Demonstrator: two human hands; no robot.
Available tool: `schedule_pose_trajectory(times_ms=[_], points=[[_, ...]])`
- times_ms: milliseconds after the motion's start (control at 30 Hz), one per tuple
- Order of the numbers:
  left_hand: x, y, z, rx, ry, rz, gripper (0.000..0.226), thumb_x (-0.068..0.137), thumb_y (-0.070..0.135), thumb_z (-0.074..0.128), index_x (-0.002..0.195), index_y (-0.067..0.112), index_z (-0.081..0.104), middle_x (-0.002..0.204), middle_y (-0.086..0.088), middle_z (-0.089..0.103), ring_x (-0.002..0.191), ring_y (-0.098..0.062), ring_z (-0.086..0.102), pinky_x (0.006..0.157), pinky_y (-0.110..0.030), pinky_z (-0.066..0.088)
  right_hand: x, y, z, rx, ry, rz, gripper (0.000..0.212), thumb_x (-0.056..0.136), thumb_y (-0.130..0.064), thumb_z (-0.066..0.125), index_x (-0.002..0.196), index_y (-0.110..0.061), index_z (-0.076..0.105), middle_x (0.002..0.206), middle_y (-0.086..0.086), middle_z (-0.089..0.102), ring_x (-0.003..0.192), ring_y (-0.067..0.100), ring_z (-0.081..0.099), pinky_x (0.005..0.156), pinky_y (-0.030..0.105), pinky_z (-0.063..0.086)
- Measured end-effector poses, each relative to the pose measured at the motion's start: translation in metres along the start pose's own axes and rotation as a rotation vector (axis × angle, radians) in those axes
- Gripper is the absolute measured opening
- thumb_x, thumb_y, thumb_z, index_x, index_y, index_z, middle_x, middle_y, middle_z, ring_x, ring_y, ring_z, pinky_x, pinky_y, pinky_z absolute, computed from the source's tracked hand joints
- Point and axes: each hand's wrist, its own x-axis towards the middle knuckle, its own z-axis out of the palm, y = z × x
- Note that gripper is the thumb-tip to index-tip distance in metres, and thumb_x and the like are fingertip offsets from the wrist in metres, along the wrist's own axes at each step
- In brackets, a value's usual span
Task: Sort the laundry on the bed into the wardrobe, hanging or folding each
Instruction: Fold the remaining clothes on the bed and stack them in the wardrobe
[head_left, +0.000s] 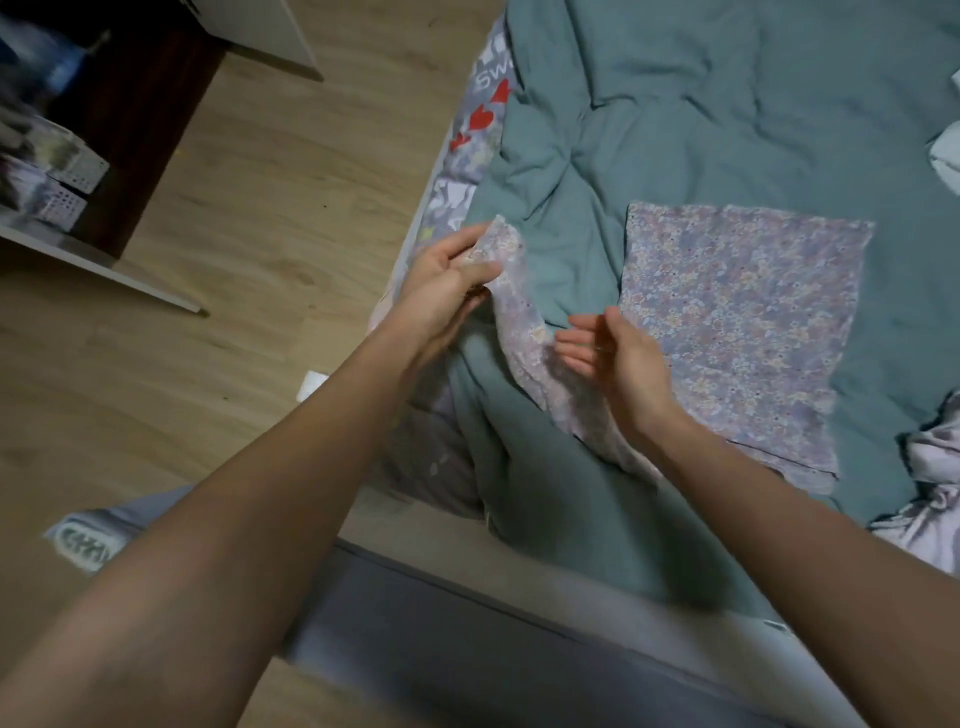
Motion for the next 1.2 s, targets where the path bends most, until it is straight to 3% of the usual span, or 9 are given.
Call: schedule_pose_trajectory(times_ms=[100, 233, 367, 533, 700, 800, 900, 1067, 1200], points=[[-0.013, -0.005, 0.052, 0.110, -0.148, 0.000, 0.047, 0.084, -0.013, 0.059, 0.128, 0.001, 0.052, 0.081, 0.001, 0.071, 0.064, 0.000, 0.062, 0.062, -0.013, 0.049, 0.001, -0.042, -0.044, 0.094, -0.112, 0.150, 0.046, 0.103, -0.039, 0.030, 0.104, -0.004, 0.059, 0.097, 0.015, 0.068, 0.084, 0.020, 0.070, 0.077, 0.026, 0.058], [-0.025, -0.032, 0.125, 0.224, -0.318, -0.044, 0.073, 0.073, -0.001, 0.076, 0.139, 0.005, 0.045, 0.141, -0.013, 0.050, 0.124, -0.014, 0.052, 0.107, -0.032, 0.042, -0.007, -0.063, -0.098, 0.040, -0.130, 0.196, 0.039, 0.099, -0.041, 0.041, 0.095, -0.007, 0.060, 0.072, 0.004, 0.071, 0.068, 0.014, 0.070, 0.078, 0.030, 0.057], [-0.030, -0.071, 0.186, 0.246, -0.436, -0.120, 0.079, 0.072, -0.008, 0.076, 0.142, 0.003, 0.040, 0.139, -0.006, 0.051, 0.094, 0.000, 0.064, 0.090, -0.018, 0.051, -0.011, -0.060, -0.153, -0.032, -0.024, 0.148, 0.017, 0.095, -0.022, 0.055, 0.089, -0.010, 0.065, 0.059, -0.003, 0.064, 0.053, 0.007, 0.060, 0.051, 0.018, 0.052], [-0.021, -0.116, 0.225, 0.304, -0.484, -0.221, 0.064, 0.081, -0.012, 0.066, 0.138, 0.007, 0.045, 0.137, -0.012, 0.051, 0.113, -0.019, 0.060, 0.084, -0.027, 0.057, 0.000, -0.029, -0.218, -0.224, 0.211, 0.186, 0.024, 0.089, -0.003, 0.060, 0.066, -0.009, 0.054, 0.052, 0.005, 0.046, 0.045, 0.012, 0.041, 0.040, 0.018, 0.039], [0.003, -0.136, 0.185, 0.999, -0.155, 0.270, 0.029, 0.084, 0.013, 0.064, 0.113, 0.016, 0.063, 0.110, -0.001, 0.066, 0.099, -0.018, 0.061, 0.086, -0.032, 0.051, 0.018, 0.004, -0.253, -0.434, 0.351, 0.202, 0.031, 0.088, -0.019, 0.063, 0.060, -0.013, 0.051, 0.058, 0.011, 0.048, 0.055, 0.022, 0.047, 0.054, 0.033, 0.042], [-0.008, -0.138, 0.152, 1.489, -0.249, 0.409, 0.044, 0.074, 0.043, 0.075, 0.111, 0.024, 0.059, 0.110, 0.004, 0.057, 0.105, -0.018, 0.049, 0.087, -0.034, 0.042, 0.023, 0.006, -0.252, -0.634, 0.393, 0.141, 0.044, 0.085, -0.048, 0.063, 0.062, -0.014, 0.048, 0.062, 0.007, 0.052, 0.062, 0.021, 0.052, 0.065, 0.035, 0.042], [-0.025, -0.145, 0.132, 1.764, -0.362, 0.361, 0.057, 0.072, 0.049, 0.072, 0.118, 0.023, 0.050, 0.118, 0.001, 0.048, 0.111, -0.023, 0.045, 0.086, -0.038, 0.041, 0.019, 0.010, -0.246, -0.886, 0.415, 0.082, 0.035, 0.081, -0.039, 0.069, 0.074, -0.013, 0.047, 0.072, 0.005, 0.051, 0.071, 0.022, 0.050, 0.063, 0.032, 0.032], [-0.032, -0.160, 0.124, 1.656, -0.327, 0.408, 0.025, 0.085, 0.020, 0.062, 0.107, 0.013, 0.052, 0.112, -0.006, 0.050, 0.104, -0.029, 0.048, 0.072, -0.046, 0.050, 0.019, 0.020, -0.248, -0.982, 0.485, 0.017, 0.008, 0.085, -0.012, 0.054, 0.088, -0.008, 0.049, 0.099, 0.020, 0.059, 0.094, 0.034, 0.056, 0.069, 0.030, 0.030], [-0.027, -0.161, 0.117, 1.625, -0.333, 0.475, 0.012, 0.086, 0.010, 0.061, 0.098, 0.010, 0.059, 0.100, -0.008, 0.056, 0.096, -0.028, 0.048, 0.071, -0.046, 0.050, 0.018, 0.016, -0.255, -0.952, 0.509, -0.089, 0.034, 0.091, -0.020, 0.053, 0.062, -0.012, 0.036, 0.062, 0.007, 0.043, 0.069, 0.027, 0.044, 0.060, 0.031, 0.028]])
